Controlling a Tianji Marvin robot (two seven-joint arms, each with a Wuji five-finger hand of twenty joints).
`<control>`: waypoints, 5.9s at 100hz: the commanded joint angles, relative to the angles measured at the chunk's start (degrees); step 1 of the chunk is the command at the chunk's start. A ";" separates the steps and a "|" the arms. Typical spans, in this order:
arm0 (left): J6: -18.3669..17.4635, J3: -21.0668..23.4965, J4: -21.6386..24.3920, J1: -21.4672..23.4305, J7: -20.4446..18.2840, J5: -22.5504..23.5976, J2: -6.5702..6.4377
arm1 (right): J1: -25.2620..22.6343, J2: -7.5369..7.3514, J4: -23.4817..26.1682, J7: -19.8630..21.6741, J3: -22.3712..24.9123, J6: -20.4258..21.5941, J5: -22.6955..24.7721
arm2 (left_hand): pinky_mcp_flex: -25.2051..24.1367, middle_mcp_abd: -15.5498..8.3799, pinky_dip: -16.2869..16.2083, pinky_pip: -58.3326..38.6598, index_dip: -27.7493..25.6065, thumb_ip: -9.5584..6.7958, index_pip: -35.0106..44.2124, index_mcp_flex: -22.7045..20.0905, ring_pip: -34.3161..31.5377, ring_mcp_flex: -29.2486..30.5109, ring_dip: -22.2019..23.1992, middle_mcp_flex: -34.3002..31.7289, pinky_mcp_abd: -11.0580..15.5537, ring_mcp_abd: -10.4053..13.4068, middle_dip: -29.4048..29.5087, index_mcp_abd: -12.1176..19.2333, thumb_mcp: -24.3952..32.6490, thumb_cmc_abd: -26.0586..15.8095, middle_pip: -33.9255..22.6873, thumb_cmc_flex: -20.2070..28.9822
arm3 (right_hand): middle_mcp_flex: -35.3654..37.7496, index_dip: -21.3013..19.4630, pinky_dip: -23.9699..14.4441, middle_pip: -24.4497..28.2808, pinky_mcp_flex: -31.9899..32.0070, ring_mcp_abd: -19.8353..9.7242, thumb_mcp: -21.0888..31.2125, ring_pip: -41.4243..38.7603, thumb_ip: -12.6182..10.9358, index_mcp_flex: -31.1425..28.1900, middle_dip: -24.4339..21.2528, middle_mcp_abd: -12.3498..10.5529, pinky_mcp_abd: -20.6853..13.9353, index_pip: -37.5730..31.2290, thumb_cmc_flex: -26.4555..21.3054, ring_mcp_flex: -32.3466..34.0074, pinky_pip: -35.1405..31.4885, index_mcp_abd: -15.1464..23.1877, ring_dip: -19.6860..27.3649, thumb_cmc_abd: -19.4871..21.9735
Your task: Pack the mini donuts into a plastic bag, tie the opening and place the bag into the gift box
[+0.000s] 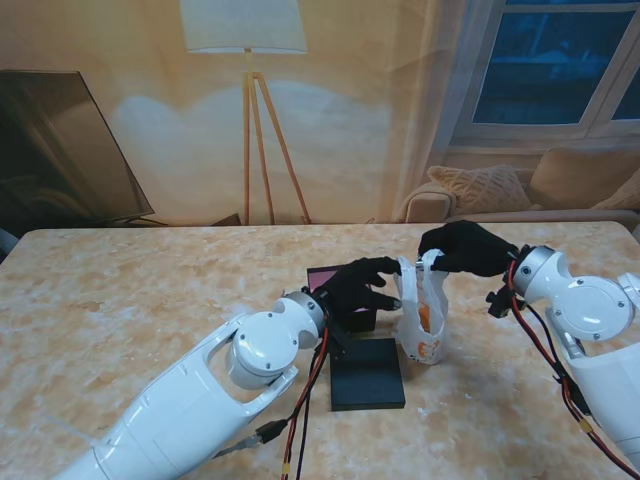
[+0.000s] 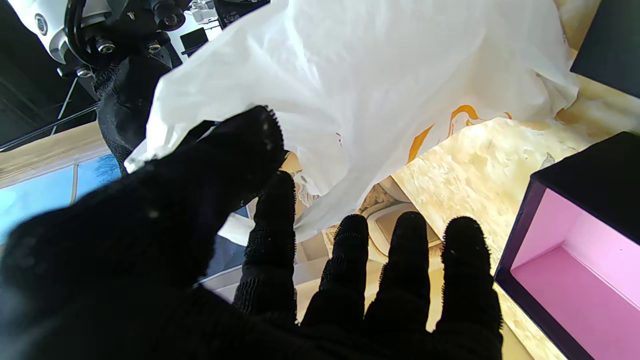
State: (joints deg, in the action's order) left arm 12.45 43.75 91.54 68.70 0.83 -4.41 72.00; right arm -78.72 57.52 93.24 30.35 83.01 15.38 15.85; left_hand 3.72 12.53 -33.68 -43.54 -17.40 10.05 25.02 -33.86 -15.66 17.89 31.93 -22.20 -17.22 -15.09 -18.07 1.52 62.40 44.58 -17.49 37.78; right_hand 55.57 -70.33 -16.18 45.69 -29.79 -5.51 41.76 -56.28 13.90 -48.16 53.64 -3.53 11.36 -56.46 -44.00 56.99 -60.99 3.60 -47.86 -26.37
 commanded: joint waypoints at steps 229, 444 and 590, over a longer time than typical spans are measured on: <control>8.34 -2.01 0.83 -1.59 2.94 -0.50 2.72 | 0.31 0.81 0.49 -2.45 -2.45 -1.30 5.49 | 0.56 1.01 -0.75 -4.35 -1.45 5.61 14.07 -11.62 -3.56 2.84 2.72 -3.49 -0.07 -1.07 -1.61 0.17 -4.02 -1.36 -2.88 1.29 | -1.05 -3.66 0.58 3.73 0.82 -0.68 21.77 -3.71 -3.35 -3.79 0.96 -4.13 0.63 -19.72 -17.28 -1.15 -3.55 23.63 -0.24 -1.74; 16.23 -1.47 -1.26 -1.43 9.55 -13.53 7.76 | -0.55 1.09 1.52 -3.29 -3.11 -3.80 6.16 | -2.40 0.98 0.74 -0.94 -1.40 8.94 25.19 -13.61 -1.55 -1.25 1.22 -1.79 1.09 -0.49 -1.26 3.40 -7.87 1.71 -2.51 4.71 | -0.96 -3.71 0.91 3.99 1.12 -0.36 22.08 -4.17 -3.24 -4.03 1.02 -3.89 0.87 -19.87 -17.43 -1.18 -3.92 23.40 -0.24 -1.97; 10.36 -0.35 -1.88 -3.22 -5.11 -11.35 1.75 | -1.95 0.60 2.59 -0.69 -1.49 -4.51 4.78 | 1.23 3.20 -2.96 -3.02 -11.79 -1.37 1.83 -8.35 -6.58 5.92 7.15 -9.76 -2.17 -3.98 -9.09 -14.90 -9.94 -11.12 -6.23 1.81 | -0.30 -3.62 0.75 3.65 1.28 -0.17 22.80 -4.26 -3.53 -4.77 1.28 -3.73 0.89 -19.66 -17.07 -0.89 -3.56 23.28 -0.35 -2.39</control>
State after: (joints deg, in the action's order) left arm 23.04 43.45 89.52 65.51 -3.75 -15.82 73.34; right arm -80.17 57.99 95.84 28.68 81.65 10.81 20.72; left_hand 4.82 16.61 -34.97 -45.56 -31.16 9.97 30.40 -40.53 -21.06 23.09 37.79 -30.90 -19.28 -19.39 -27.93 -13.60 49.53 30.94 -24.27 42.54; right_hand 55.49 -70.33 -16.03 46.98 -28.95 -5.13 41.78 -59.12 13.90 -48.16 53.67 -3.23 11.91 -56.46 -44.00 56.26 -63.34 3.54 -47.86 -26.53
